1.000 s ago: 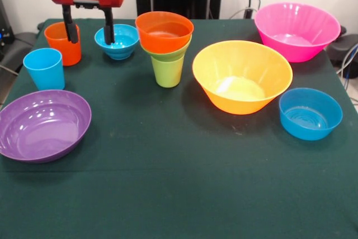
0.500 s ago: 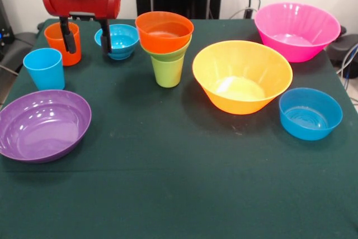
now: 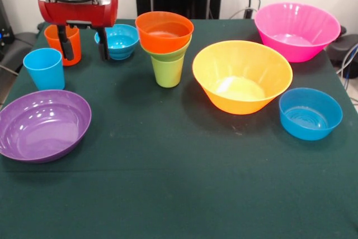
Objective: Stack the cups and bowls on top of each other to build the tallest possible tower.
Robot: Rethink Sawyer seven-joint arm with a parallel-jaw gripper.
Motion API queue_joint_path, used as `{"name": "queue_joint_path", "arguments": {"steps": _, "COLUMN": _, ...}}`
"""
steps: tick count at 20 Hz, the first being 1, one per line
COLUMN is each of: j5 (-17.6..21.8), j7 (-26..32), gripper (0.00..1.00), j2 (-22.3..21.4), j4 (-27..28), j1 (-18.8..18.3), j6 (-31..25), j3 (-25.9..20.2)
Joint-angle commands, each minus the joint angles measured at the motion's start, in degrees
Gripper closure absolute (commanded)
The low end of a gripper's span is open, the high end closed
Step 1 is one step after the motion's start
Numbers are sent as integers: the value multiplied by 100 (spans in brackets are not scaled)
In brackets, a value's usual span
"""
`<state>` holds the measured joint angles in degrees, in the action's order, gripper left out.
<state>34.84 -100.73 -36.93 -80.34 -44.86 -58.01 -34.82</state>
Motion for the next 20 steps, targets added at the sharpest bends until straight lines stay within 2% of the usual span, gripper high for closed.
{"name": "queue_joint_path", "arguments": {"steps": 1, "j5": 625, "j7": 1194, "gripper": 0, "j2": 207, "j4": 334, "j1": 231, "j6": -679, "j3": 369}}
{"name": "queue_joint_path", "arguments": {"steps": 15, "j5": 633, "j7": 1253, "gripper": 0, "j2": 198, "j4": 381, "j1": 210, "j6": -760, "j3": 378}}
{"name": "queue_joint_path", "arguments": {"steps": 20, "j5": 646, "j7": 1115, "gripper": 0, "j2": 267, "j4": 429, "j1": 279, "j6": -876, "j3": 495}}
